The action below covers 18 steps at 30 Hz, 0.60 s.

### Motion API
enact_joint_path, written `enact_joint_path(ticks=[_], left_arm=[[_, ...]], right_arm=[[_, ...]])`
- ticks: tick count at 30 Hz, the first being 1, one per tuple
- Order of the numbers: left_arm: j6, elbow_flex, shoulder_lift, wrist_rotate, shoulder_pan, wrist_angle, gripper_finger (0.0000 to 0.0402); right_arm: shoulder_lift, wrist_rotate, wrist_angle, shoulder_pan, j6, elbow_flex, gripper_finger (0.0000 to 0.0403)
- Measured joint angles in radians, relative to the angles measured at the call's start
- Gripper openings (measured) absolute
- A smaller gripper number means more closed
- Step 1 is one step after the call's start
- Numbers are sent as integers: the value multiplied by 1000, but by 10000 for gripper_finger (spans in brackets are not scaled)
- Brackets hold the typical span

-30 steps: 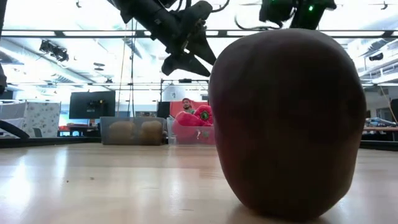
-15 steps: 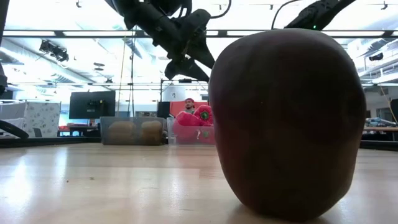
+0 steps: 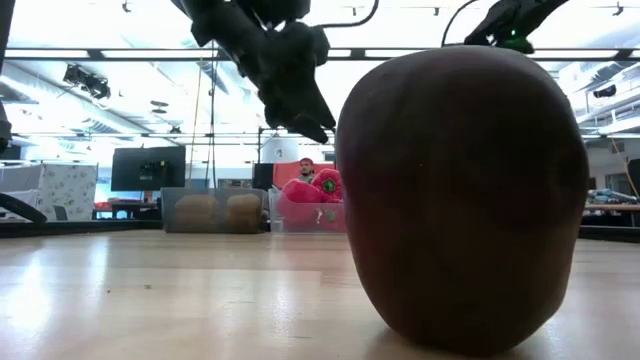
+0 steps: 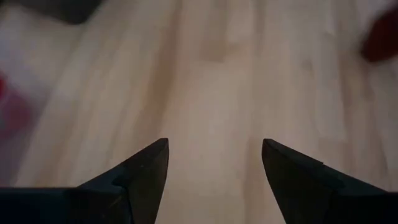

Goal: Sort produce into baskets
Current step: Put the right red apple into the right black bin

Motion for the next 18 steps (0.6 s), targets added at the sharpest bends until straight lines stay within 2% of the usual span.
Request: enact_joint_path(ticks=[3,8,11,15,18], left_arm=[[49,0,2,43,-36,4,260],[53,0,2,58,-95,54,258],[45,0,2,20,-122,76,258],[-72,0,2,-53,-138,102,257],[-152,0,2,-56,-140,130,257]], right_arm=[[-27,-84,-84,72,47,0,399],[-92,-64,-152,208,168,0,399],[-137,-61,-160,296,255,0,399],[-193,-64,-154,433,396,0,399],[-215,-61,-151,550,513,0,399]])
